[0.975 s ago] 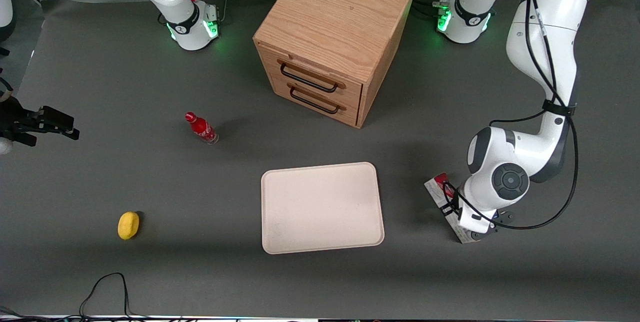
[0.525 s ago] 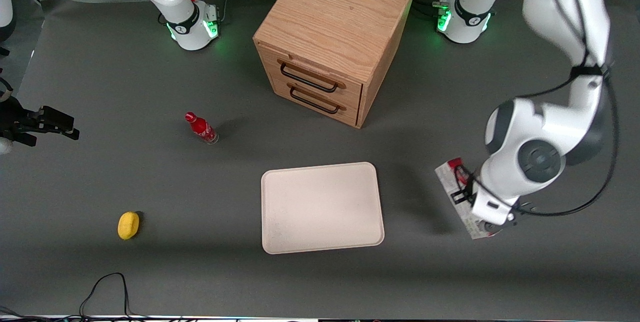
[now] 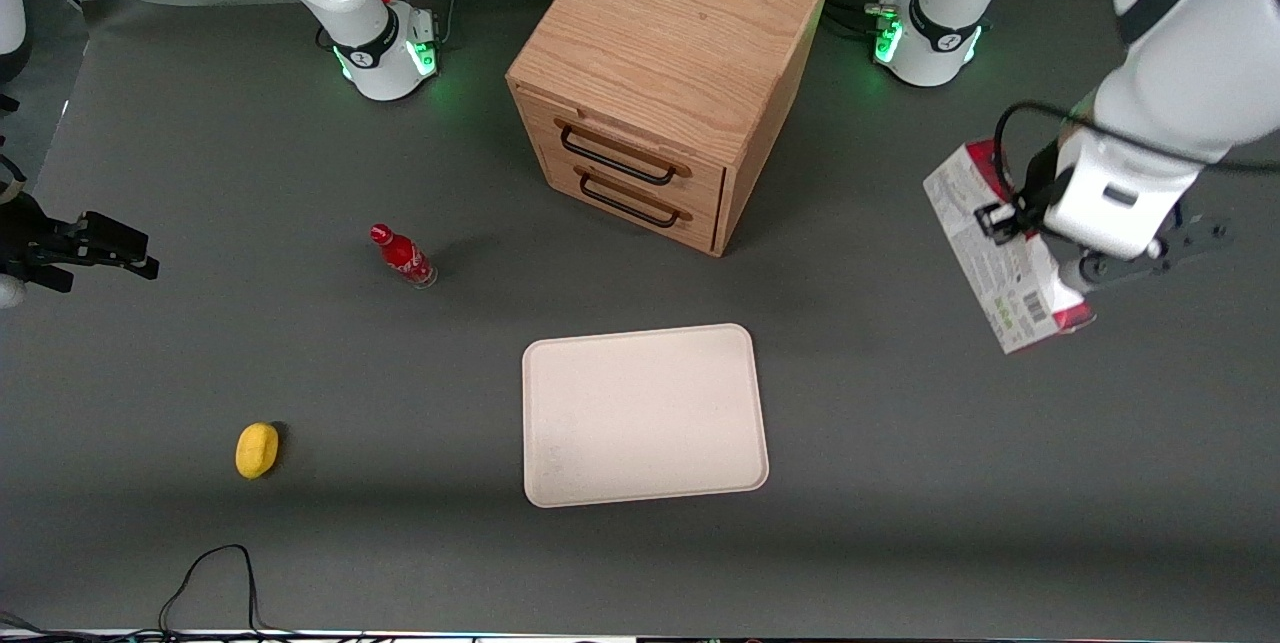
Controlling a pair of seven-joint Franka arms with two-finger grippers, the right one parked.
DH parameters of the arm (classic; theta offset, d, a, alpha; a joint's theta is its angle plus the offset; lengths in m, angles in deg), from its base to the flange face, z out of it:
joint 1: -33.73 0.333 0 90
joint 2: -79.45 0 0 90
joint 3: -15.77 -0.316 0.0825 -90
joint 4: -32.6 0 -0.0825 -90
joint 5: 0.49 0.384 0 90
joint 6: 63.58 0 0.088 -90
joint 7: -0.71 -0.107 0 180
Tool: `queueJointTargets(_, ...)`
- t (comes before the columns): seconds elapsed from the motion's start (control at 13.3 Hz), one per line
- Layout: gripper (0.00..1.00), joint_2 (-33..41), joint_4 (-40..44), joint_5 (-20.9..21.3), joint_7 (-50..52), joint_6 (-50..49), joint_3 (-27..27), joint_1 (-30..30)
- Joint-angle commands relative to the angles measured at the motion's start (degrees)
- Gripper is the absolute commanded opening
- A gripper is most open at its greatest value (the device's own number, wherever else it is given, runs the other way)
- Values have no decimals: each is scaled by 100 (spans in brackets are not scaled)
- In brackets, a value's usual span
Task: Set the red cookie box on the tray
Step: 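Lift the cookie box and carry it over the white tray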
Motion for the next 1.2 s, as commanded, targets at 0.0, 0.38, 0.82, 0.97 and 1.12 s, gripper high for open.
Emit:
queueJointTargets(0.0,0,-171,-1,-231,-101,180,6,-98)
queueJointTargets(0.38,0,-2584,2210,-188,311,373,59,-897)
queueJointTargets(0.82,0,-4459,3068,164,725,1901,6,-1671)
queueJointTargets(0.97,0,-4750,3059,478,716,2193,6,-1742)
queueJointTargets(1.12,0,-4926,3015,682,690,2412,15,-1751)
